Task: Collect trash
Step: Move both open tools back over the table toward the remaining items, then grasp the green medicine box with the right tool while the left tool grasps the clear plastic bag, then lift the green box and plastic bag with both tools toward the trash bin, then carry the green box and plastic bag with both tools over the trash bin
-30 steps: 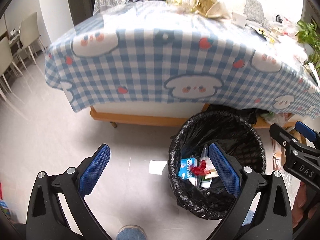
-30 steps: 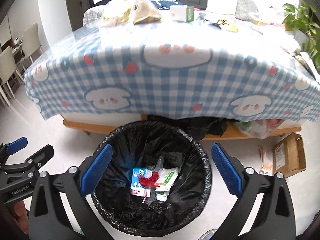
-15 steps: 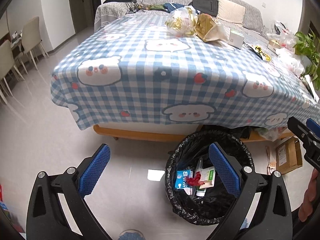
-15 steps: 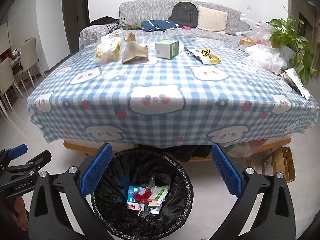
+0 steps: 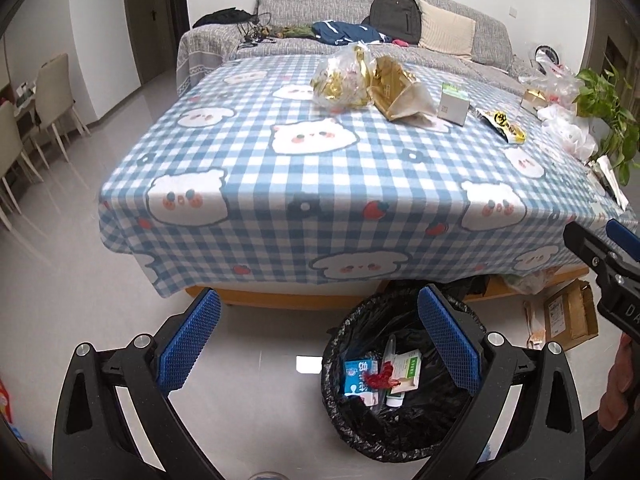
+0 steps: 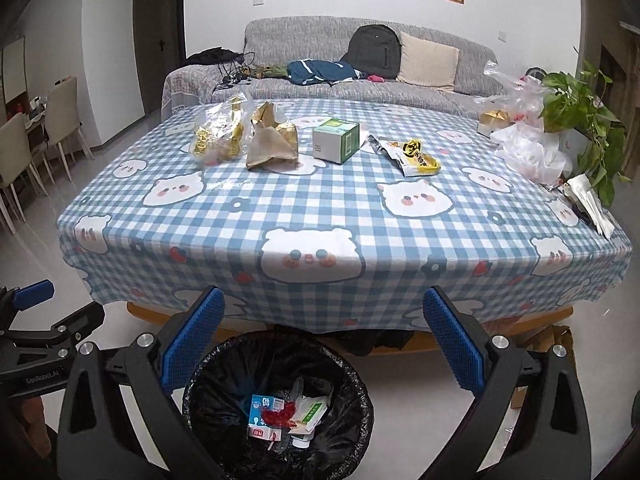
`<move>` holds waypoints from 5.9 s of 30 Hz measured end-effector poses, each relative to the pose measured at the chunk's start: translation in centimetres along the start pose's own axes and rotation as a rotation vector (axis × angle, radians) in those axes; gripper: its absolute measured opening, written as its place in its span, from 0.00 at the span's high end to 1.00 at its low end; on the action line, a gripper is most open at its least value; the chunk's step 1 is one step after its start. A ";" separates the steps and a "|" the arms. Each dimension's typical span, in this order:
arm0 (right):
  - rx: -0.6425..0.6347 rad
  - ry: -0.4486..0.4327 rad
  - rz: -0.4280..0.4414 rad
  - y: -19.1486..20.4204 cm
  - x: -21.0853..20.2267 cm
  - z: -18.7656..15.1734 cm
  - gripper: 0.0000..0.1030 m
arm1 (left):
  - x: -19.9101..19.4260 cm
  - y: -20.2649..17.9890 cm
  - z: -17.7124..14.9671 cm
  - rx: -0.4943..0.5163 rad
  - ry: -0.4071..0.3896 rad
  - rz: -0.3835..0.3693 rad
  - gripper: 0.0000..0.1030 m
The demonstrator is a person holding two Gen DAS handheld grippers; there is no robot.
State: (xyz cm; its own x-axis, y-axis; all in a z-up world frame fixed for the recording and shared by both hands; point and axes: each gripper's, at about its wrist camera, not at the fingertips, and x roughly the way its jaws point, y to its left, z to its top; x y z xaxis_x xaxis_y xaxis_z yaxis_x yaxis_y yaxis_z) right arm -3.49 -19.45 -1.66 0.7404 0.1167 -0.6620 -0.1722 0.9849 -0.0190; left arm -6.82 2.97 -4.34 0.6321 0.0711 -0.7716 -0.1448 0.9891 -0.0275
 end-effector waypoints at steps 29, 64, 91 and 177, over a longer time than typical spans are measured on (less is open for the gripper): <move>0.022 0.012 -0.016 -2.3 12.1 11.7 0.07 | 10.3 -0.2 16.6 0.018 -0.039 0.029 0.06; 0.182 0.176 0.043 -3.9 27.5 19.2 0.22 | 22.7 -1.1 26.1 -0.010 0.049 -0.088 0.36; 0.149 0.124 0.005 -3.6 22.4 17.1 0.53 | 19.4 -1.8 24.7 0.010 0.029 -0.123 0.83; -0.005 0.132 0.074 4.9 2.4 -4.0 0.53 | 1.9 6.4 -4.5 -0.065 0.063 -0.068 0.83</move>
State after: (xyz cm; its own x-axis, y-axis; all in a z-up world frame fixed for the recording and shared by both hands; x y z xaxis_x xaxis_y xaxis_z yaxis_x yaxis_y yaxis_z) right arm -5.12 -14.87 -6.37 0.6340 0.1707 -0.7543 -0.2267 0.9735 0.0298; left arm -10.01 8.80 -8.81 0.5935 -0.0064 -0.8048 -0.1535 0.9807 -0.1210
